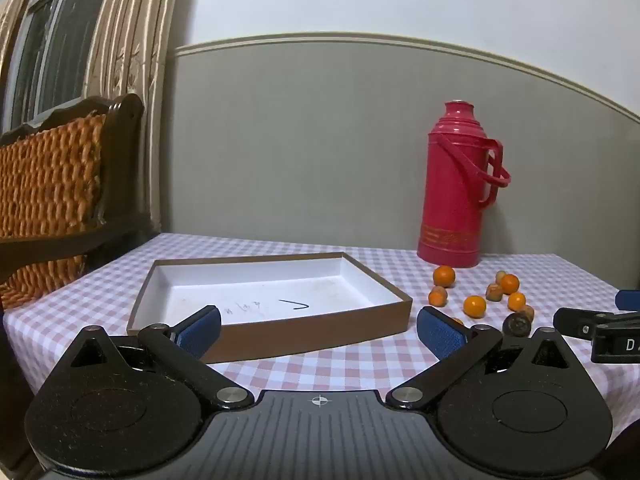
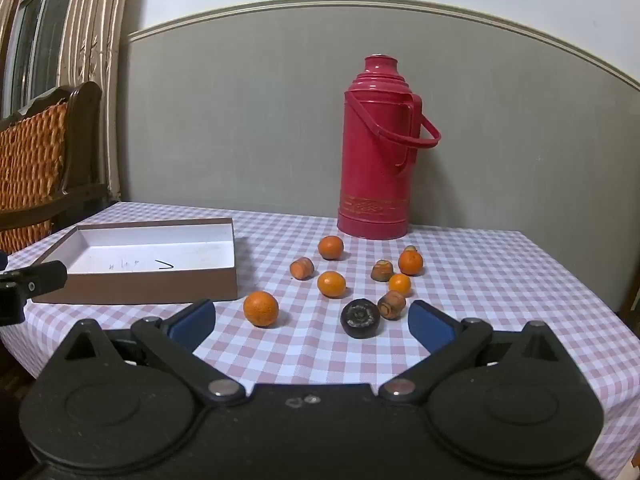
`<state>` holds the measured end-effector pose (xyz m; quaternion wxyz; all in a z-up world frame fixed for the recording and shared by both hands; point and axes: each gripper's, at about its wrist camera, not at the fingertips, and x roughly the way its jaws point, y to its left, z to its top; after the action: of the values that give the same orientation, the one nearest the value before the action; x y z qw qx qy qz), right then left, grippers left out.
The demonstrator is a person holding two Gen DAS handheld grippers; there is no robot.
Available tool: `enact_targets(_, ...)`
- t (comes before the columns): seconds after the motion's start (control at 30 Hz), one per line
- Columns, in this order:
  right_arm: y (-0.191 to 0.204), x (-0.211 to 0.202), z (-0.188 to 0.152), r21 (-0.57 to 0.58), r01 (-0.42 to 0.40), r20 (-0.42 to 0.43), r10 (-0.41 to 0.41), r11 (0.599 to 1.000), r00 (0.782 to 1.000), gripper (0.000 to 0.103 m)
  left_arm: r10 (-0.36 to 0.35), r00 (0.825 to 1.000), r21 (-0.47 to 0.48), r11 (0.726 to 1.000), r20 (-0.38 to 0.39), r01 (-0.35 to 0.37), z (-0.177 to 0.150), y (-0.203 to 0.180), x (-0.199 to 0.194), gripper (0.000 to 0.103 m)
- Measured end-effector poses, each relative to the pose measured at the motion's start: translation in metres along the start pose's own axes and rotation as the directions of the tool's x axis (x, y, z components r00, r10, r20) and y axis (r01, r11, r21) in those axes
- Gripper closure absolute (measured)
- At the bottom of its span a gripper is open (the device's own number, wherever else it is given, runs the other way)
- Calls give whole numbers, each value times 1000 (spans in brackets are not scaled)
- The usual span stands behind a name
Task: Organize fruits
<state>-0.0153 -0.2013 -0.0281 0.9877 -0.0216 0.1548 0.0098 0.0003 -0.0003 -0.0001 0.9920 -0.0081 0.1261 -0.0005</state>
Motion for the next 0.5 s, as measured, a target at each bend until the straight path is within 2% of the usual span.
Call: enact_targets(0.5, -1, 1, 2, 1, 3, 2, -3, 1000, 1000, 6, 2, 1000, -9, 1000, 4, -2, 0, 1, -1, 0)
